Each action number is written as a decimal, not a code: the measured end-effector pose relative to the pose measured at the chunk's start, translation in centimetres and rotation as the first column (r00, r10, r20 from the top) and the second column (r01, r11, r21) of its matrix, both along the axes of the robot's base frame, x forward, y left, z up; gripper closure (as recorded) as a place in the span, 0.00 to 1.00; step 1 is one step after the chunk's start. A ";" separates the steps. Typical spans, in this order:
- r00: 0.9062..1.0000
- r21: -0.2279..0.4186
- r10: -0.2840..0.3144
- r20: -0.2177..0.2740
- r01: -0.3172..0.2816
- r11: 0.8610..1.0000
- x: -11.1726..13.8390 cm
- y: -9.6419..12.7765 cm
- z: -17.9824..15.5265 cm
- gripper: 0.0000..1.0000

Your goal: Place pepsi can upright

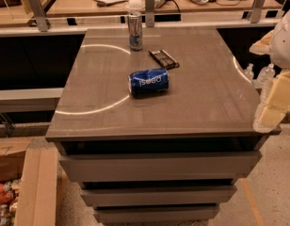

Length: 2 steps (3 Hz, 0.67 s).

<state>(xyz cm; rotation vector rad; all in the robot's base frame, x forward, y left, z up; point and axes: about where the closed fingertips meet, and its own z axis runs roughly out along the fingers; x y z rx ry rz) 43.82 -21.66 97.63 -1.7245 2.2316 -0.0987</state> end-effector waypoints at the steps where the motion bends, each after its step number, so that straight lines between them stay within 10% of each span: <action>1: 1.000 0.004 0.005 0.000 -0.005 1.000 0.1 0.2 0.0 0.00; 2: 0.998 0.054 0.064 -0.001 -0.063 0.997 1.6 2.7 -0.3 0.00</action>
Offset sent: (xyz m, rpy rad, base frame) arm 0.0326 0.0557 -0.0100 0.1171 0.0259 0.1387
